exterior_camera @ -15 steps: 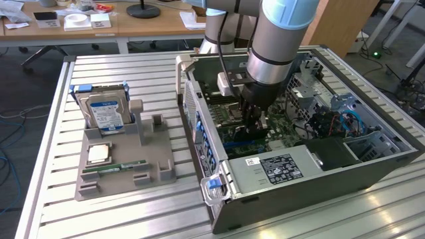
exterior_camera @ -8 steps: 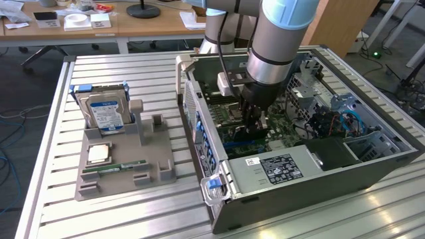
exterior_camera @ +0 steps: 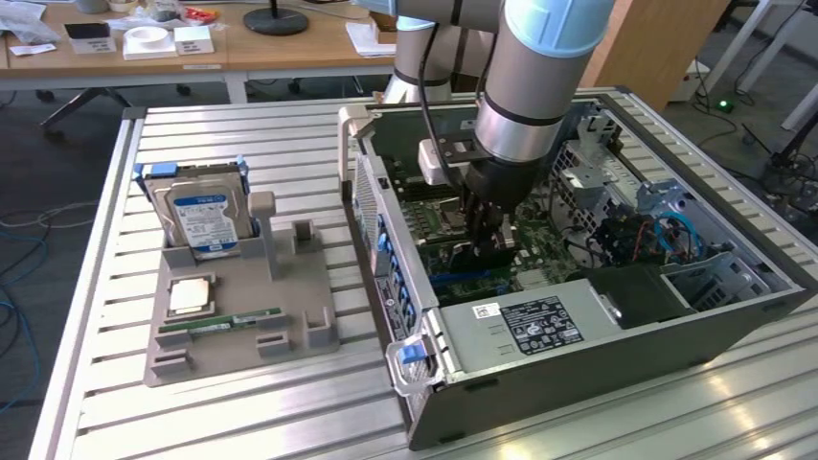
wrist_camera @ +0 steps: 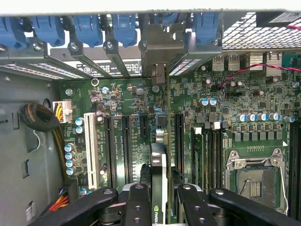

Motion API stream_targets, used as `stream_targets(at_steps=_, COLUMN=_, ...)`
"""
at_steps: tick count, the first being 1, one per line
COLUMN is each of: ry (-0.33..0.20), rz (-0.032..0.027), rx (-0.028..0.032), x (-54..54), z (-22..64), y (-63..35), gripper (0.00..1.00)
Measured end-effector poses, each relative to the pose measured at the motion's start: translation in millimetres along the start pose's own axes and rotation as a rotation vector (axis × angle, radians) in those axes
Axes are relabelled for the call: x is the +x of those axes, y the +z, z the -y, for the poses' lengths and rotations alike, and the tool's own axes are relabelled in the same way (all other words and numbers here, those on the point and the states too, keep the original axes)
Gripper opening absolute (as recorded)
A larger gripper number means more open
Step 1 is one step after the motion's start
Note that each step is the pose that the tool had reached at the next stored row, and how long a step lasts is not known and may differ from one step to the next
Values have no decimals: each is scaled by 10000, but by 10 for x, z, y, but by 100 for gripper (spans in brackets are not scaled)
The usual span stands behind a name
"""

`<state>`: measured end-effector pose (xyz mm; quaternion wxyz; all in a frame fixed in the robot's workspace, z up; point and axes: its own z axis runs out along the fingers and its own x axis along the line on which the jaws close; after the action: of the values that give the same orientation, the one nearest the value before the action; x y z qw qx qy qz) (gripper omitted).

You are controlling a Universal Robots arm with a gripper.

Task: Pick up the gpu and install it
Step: 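Insert the gpu into the slot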

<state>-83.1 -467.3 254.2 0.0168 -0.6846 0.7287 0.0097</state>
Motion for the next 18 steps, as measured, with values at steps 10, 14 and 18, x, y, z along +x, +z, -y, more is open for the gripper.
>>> stream_targets(at_steps=10, ry=0, rz=-1, rx=0, x=1, z=0, y=1, gripper=27)
stream_targets(at_steps=14, ry=0, rz=-1, rx=0, x=0, z=-2, y=2, gripper=27)
stream_targets(at_steps=18, ry=0, rz=0, rx=1, x=0, z=-2, y=3, gripper=27)
